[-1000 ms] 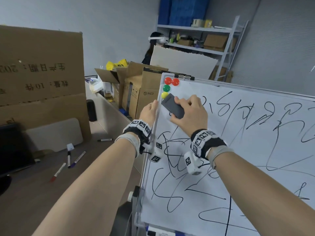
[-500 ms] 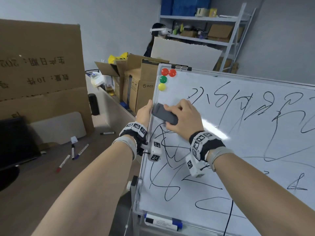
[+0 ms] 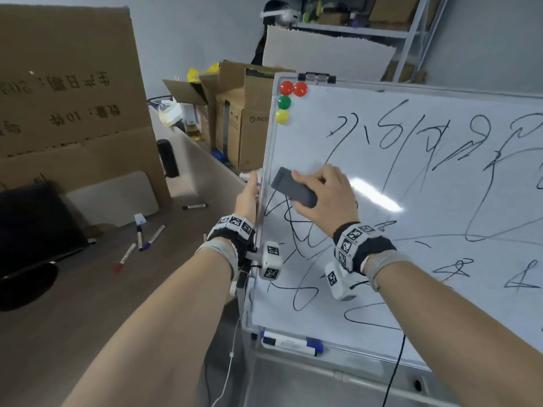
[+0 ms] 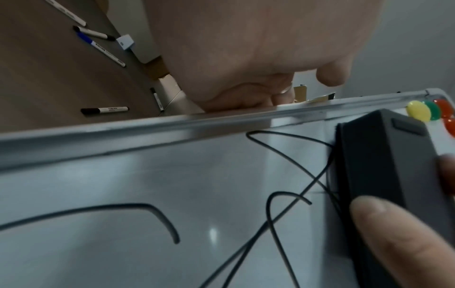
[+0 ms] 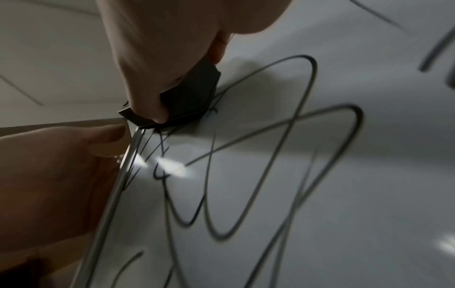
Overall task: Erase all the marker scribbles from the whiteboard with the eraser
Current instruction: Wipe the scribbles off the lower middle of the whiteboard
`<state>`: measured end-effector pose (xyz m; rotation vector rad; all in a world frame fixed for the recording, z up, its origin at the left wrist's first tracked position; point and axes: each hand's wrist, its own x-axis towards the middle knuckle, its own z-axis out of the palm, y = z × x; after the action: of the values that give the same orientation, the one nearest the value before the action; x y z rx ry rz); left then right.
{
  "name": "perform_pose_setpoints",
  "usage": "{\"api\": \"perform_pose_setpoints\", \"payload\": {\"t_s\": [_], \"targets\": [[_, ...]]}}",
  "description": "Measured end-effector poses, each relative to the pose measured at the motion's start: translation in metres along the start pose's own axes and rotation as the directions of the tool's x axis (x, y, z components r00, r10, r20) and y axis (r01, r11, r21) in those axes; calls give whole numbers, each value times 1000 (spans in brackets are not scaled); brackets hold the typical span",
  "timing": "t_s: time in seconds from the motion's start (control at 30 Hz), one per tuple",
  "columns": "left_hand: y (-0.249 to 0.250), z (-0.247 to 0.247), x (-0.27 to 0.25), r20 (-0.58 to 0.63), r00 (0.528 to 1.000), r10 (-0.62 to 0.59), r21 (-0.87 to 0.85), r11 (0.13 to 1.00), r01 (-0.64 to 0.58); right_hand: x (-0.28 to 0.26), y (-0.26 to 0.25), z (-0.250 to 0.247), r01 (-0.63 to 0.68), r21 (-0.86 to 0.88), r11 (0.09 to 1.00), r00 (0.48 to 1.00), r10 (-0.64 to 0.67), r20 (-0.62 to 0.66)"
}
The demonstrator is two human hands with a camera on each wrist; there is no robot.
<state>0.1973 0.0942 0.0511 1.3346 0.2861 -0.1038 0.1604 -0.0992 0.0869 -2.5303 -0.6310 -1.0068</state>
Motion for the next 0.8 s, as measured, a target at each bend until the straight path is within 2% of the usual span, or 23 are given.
{"api": "perform_pose_setpoints", "payload": {"t_s": [0.1,0.23,0.3,0.37,0.43,0.57,0.63,0.67,0.73,0.8], "targets": [[-8,-9,5,80,995,-64,-34,997,67,2,-6,-3,-27,-53,998,1000,28,13],[-13,-18,-5,142,980,-140,-39,988,147,24,-15,-10,-256,-47,966,960,248,-127],[-17,-21,-11,124,982,-140,-53,988,147,18,-27,-3,-228,-55,972,971,224,-81],[-21,-25,-16,128,985,-119,-67,989,128,-3,-42,9,-138,-82,987,989,142,43],[-23,-27,-22,151,981,-125,-48,990,134,-32,-52,19,-98,-94,991,983,111,148],[-38,-29,-27,172,970,-170,-28,984,177,-56,-56,15,-46,-155,987,972,80,221],[-45,-31,-33,166,969,-182,-2,983,185,-41,-51,2,-61,-224,973,976,105,189],[-49,-32,-36,148,971,-185,29,983,183,-31,-46,-5,-124,-244,962,979,160,130],[-69,-39,-25,105,979,-176,76,983,169,-13,-40,-13,-260,-217,941,962,273,30],[-86,-46,-16,50,977,-208,134,970,200,-12,-40,-9,-273,-193,942,959,283,26]]}}
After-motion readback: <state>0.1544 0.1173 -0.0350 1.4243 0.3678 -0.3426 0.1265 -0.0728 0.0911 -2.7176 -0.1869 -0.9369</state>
